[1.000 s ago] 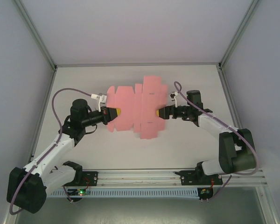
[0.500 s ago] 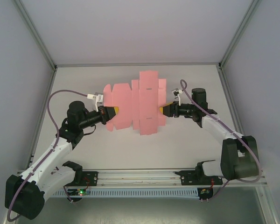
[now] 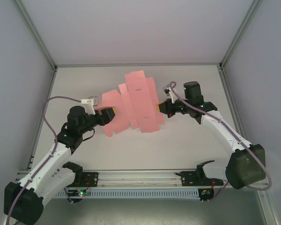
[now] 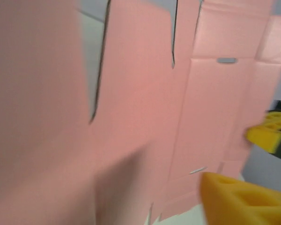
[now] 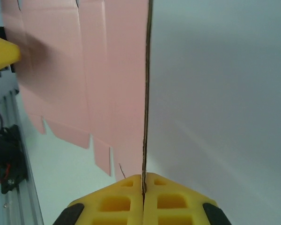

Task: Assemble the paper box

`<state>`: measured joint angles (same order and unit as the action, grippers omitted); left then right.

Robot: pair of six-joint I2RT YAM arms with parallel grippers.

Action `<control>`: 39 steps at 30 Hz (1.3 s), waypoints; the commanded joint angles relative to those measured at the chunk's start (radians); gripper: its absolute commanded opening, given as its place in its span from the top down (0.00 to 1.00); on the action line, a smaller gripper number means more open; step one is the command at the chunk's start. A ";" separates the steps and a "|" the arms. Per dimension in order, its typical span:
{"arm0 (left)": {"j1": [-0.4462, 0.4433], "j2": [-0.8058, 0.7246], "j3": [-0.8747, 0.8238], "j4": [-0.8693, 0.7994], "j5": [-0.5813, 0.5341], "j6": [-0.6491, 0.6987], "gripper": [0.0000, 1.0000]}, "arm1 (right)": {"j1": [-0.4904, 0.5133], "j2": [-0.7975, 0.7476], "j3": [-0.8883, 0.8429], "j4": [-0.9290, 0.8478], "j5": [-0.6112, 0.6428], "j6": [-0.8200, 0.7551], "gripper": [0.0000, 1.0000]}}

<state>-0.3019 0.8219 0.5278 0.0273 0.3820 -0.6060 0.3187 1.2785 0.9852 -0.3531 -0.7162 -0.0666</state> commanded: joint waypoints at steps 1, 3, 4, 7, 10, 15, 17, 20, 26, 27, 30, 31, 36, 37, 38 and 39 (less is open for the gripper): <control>-0.011 -0.049 0.039 -0.234 -0.202 0.040 0.00 | 0.055 0.022 0.101 -0.278 0.222 -0.177 1.00; -0.011 -0.066 0.069 -0.322 -0.280 0.054 0.00 | 0.092 0.031 0.157 -0.366 0.315 -0.242 1.00; -0.010 -0.070 0.084 -0.355 -0.302 0.067 0.00 | 0.111 0.038 0.187 -0.412 0.363 -0.283 1.00; -0.011 -0.070 0.139 -0.445 -0.401 0.080 0.00 | 0.160 0.067 0.291 -0.541 0.483 -0.403 1.00; -0.011 -0.048 0.180 -0.472 -0.439 0.110 0.00 | 0.201 0.119 0.378 -0.659 0.560 -0.530 1.00; -0.011 0.015 0.169 -0.274 -0.112 0.307 0.00 | 0.244 0.227 0.434 -0.728 0.588 -0.732 1.00; -0.011 0.060 0.162 -0.173 0.022 0.366 0.00 | 0.254 0.257 0.456 -0.719 0.594 -0.796 1.00; -0.011 0.133 0.164 -0.109 0.100 0.419 0.00 | 0.253 0.293 0.519 -0.732 0.590 -0.834 1.00; -0.008 0.253 0.155 -0.017 0.190 0.456 0.02 | 0.254 0.271 0.549 -0.721 0.515 -0.911 1.00; -0.008 0.274 0.149 0.026 0.246 0.451 0.04 | 0.254 0.270 0.553 -0.729 0.493 -0.924 1.00; -0.008 0.329 0.154 0.112 0.329 0.452 0.18 | 0.253 0.271 0.551 -0.737 0.458 -0.949 1.00; -0.008 0.343 0.158 0.122 0.358 0.466 0.26 | 0.251 0.269 0.546 -0.725 0.456 -0.947 1.00; -0.009 0.370 0.162 0.113 0.407 0.542 0.97 | 0.253 0.283 0.552 -0.709 0.484 -0.936 1.00; -0.007 0.368 0.159 0.113 0.399 0.546 1.00 | 0.256 0.283 0.547 -0.710 0.485 -0.935 0.93; -0.008 0.367 0.153 0.117 0.395 0.550 1.00 | 0.260 0.282 0.539 -0.709 0.486 -0.936 0.82; -0.008 0.364 0.148 0.122 0.409 0.559 1.00 | 0.266 0.280 0.527 -0.706 0.486 -0.940 0.73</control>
<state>-0.3065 1.1896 0.6853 0.0860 0.7578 -0.0975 0.5659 1.5646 1.5139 -1.0439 -0.1993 -0.9764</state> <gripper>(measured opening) 0.057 0.211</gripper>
